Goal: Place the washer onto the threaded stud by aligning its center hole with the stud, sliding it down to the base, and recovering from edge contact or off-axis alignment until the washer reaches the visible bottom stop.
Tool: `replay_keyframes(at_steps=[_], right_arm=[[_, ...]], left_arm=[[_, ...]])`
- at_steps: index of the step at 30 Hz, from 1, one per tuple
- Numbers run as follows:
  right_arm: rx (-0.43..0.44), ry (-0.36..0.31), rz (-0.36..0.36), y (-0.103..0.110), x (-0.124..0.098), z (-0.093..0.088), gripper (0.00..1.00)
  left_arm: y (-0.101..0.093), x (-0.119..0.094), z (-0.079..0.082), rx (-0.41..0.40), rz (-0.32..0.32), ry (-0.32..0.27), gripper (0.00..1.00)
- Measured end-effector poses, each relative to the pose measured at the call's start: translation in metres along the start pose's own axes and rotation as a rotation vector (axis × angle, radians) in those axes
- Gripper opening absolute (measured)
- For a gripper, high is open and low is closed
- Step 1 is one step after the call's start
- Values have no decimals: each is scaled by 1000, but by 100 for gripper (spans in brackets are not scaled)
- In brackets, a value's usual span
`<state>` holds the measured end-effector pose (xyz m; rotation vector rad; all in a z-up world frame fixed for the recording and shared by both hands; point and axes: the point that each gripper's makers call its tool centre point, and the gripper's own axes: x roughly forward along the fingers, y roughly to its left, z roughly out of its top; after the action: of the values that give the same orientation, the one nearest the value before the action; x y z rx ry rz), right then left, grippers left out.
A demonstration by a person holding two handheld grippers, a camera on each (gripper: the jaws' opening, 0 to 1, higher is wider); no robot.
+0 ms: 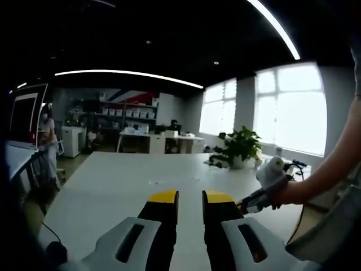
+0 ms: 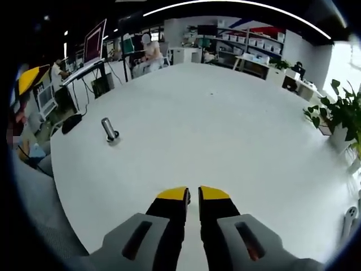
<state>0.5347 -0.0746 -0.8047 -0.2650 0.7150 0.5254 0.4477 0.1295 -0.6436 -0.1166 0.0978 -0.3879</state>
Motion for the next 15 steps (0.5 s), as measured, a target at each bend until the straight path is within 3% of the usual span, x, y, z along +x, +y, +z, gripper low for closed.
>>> replay_keyframes(at_steps=[15], right_arm=[[56,-94,-10,-1,-13,8,15]], left_arm=[[-3,1,-1,4,-8,3,15]])
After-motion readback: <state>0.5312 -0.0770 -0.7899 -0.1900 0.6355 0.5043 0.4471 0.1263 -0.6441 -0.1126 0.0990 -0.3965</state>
